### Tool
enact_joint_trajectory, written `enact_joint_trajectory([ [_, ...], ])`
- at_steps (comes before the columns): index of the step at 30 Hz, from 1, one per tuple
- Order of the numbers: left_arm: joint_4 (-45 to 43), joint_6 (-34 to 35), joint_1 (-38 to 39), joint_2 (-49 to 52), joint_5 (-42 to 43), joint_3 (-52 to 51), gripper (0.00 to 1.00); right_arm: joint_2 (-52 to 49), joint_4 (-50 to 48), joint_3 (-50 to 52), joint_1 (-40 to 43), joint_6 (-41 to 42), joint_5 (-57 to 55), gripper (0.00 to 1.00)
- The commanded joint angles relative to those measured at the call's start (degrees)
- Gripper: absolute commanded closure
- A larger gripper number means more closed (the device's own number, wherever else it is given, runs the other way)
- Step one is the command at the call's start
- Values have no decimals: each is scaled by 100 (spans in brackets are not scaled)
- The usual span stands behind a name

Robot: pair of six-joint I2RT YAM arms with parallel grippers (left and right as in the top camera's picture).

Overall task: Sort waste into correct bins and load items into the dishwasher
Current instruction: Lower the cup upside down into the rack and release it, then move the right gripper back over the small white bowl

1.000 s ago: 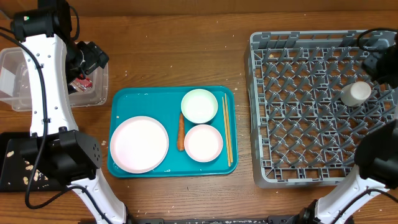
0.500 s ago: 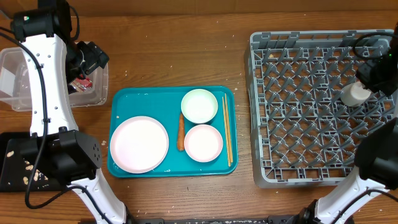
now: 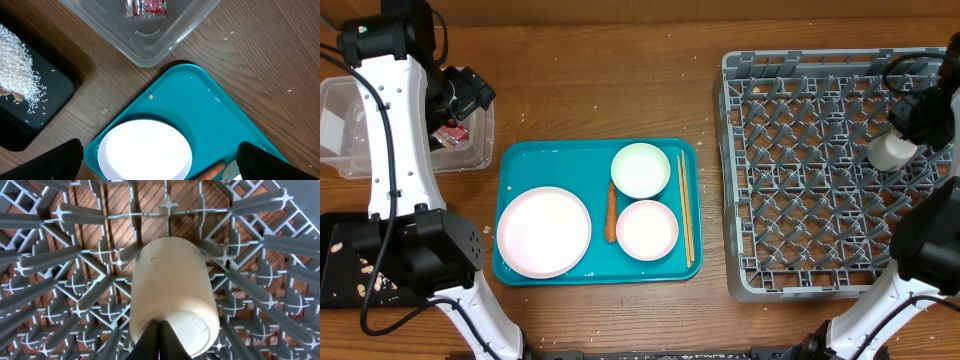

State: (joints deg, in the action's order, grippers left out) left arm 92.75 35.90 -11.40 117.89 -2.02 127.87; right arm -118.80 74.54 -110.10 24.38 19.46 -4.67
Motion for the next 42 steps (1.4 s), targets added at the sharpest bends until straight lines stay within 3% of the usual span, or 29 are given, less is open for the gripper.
enact_joint_trajectory([
  [1, -9, 52, -20, -57, -74, 129, 0, -92, -136, 2, 13, -7, 20, 96],
  [10, -9, 52, -20, -57, -74, 129, 0, -90, -560, -76, 13, -190, -170, 96],
  [20, -9, 52, -20, -57, -74, 129, 0, 431, 927, -1641, -348, -199, 632, 95],
  [22, -9, 52, -20, -57, -74, 129, 0, 612, 1029, -1786, -562, -439, 1349, 87],
  [24, -9, 52, -20, -57, -74, 129, 0, 754, 1027, -1786, -852, -876, 2083, 71],
  [25, -9, 52, -20, -57, -74, 129, 0, 776, 1032, -1786, -1023, -992, 2304, 55],
  [27, -9, 52, -20, -57, -74, 129, 0, 778, 1060, -1781, -1443, -1102, 2505, 9],
  [28, -9, 52, -20, -57, -74, 129, 0, 765, 1064, -1764, -1694, -1104, 2487, 0],
  [42, -9, 52, -20, -57, -74, 129, 0, 713, 44, -1469, -5333, -1373, 2347, 0],
])
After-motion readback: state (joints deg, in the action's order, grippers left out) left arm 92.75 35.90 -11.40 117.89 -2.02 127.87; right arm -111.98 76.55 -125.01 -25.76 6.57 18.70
